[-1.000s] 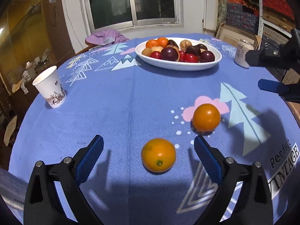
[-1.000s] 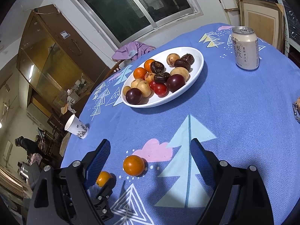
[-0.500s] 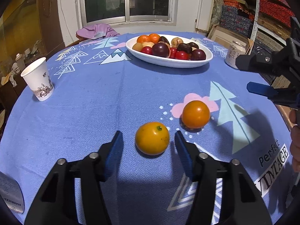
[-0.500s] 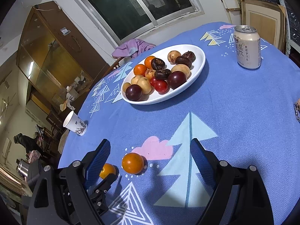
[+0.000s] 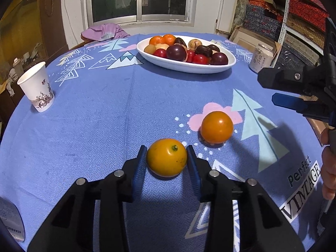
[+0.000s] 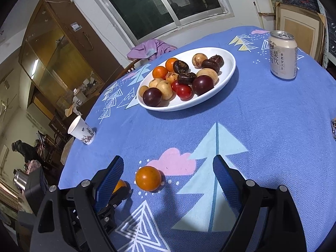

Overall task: Organize fruits
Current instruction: 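Grasp the orange tangerine with the right tool while the left tool holds its tangerine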

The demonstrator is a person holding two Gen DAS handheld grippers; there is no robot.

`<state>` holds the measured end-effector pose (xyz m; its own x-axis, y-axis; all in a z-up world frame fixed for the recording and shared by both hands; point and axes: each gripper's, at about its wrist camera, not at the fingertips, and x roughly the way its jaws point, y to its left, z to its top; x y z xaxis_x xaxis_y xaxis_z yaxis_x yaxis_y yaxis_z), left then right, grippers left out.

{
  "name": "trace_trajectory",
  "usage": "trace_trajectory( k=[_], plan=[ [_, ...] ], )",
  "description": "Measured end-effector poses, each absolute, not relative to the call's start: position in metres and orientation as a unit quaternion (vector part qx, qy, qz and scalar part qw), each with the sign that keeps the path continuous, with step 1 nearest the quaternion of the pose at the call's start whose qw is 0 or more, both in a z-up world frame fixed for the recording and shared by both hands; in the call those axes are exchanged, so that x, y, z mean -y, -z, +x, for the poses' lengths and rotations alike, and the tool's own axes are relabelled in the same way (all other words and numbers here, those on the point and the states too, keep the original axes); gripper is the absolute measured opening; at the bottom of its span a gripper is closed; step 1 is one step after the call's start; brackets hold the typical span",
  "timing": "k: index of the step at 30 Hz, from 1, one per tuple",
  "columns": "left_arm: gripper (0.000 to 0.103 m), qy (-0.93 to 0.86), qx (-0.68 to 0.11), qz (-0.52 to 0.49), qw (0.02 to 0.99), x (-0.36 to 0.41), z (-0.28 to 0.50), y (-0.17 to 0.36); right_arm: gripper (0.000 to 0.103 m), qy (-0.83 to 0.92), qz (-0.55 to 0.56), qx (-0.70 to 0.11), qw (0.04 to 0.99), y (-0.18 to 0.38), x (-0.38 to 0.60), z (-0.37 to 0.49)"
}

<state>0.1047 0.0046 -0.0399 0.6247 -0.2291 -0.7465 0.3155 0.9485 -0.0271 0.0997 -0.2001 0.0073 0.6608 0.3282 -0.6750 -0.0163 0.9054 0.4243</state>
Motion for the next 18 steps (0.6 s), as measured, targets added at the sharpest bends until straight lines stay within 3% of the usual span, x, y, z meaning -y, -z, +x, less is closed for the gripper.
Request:
trace_trajectory(
  k=[12,18],
  plan=[
    [0.037,0.061,-0.384,0.015,0.921,-0.047,0.120,0.029,0.088,-0.111,0.044,-0.402,0.908,0.005,0.144,0.099],
    [0.037,0.052,-0.386,0.011,0.921,-0.051,0.123,0.030,0.083,-0.115,-0.028,-0.411,0.904,0.015,0.116,0.097]
  ],
)
